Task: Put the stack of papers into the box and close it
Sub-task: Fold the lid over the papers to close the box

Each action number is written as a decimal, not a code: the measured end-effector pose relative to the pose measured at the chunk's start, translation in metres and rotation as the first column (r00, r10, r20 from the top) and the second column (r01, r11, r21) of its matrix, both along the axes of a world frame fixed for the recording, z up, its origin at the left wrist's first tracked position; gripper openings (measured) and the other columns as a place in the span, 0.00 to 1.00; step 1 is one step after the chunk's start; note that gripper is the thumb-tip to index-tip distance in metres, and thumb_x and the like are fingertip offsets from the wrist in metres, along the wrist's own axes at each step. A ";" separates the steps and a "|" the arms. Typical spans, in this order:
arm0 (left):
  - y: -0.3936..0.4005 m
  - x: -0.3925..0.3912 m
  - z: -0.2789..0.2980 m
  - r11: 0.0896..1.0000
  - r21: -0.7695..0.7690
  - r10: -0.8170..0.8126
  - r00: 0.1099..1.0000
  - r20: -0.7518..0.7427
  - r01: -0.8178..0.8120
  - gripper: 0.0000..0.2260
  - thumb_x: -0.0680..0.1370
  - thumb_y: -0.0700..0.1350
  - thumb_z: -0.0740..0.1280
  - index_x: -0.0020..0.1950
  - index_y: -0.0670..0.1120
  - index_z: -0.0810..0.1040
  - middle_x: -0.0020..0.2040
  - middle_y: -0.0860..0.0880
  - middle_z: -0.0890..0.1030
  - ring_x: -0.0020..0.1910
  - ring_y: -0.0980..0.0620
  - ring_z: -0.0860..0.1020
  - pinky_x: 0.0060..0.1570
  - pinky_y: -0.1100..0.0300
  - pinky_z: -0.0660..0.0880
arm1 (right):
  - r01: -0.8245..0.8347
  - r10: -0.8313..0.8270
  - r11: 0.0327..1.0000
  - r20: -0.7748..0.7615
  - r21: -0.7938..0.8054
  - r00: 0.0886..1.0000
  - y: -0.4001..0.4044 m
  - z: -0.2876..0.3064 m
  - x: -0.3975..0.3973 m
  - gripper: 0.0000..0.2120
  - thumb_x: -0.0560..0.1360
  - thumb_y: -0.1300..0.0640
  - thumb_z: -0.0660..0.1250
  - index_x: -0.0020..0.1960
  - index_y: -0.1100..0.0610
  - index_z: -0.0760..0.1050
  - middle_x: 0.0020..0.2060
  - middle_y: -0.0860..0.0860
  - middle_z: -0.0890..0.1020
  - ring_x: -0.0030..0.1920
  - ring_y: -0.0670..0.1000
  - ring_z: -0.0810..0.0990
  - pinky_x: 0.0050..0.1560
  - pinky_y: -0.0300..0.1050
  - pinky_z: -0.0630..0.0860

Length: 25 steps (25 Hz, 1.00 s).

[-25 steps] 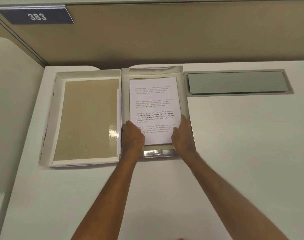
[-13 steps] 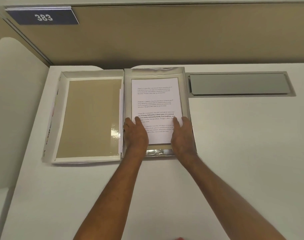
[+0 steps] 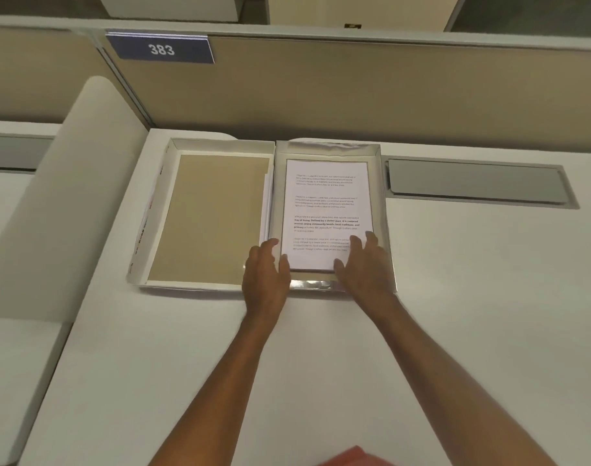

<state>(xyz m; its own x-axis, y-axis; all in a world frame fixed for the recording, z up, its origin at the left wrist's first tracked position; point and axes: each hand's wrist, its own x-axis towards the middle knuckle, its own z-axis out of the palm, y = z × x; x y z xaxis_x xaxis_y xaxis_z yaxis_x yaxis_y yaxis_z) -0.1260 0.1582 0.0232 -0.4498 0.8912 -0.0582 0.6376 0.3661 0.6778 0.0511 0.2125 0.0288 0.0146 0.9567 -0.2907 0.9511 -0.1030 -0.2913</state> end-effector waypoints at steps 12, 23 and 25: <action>-0.061 -0.095 -0.028 0.690 -0.380 0.678 0.366 0.637 -0.616 0.38 0.78 0.49 0.72 0.82 0.45 0.55 0.48 0.47 0.79 0.40 0.46 0.78 0.52 0.50 0.78 | -0.456 0.479 0.877 -0.212 0.152 0.852 -0.047 -0.015 -0.110 0.24 0.84 0.54 0.63 0.76 0.63 0.69 0.78 0.61 0.69 0.73 0.65 0.71 0.73 0.58 0.69; -0.044 -0.090 -0.015 0.739 -0.235 0.596 0.451 0.664 -0.631 0.31 0.75 0.37 0.62 0.76 0.56 0.62 0.67 0.47 0.70 0.56 0.43 0.78 0.59 0.41 0.81 | -0.500 0.531 0.835 -0.094 0.230 0.842 -0.056 -0.039 -0.117 0.24 0.81 0.54 0.58 0.75 0.62 0.69 0.77 0.58 0.71 0.69 0.62 0.75 0.67 0.59 0.76; -0.046 -0.082 -0.008 0.741 -0.124 0.497 0.415 0.762 -0.660 0.35 0.75 0.34 0.60 0.77 0.59 0.59 0.67 0.49 0.75 0.54 0.49 0.82 0.56 0.44 0.82 | -0.509 0.536 0.834 -0.097 0.213 0.839 -0.055 -0.045 -0.115 0.26 0.81 0.53 0.54 0.76 0.63 0.69 0.77 0.58 0.70 0.70 0.62 0.74 0.67 0.59 0.75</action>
<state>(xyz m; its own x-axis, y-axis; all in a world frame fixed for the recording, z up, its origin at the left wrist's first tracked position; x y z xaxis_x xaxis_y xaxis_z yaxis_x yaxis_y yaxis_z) -0.2077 0.1118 0.0148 -0.7384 0.4630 -0.4903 -0.4018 0.2817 0.8713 -0.0643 0.1574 -0.0162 -0.5311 0.8435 -0.0803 0.7931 0.4615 -0.3975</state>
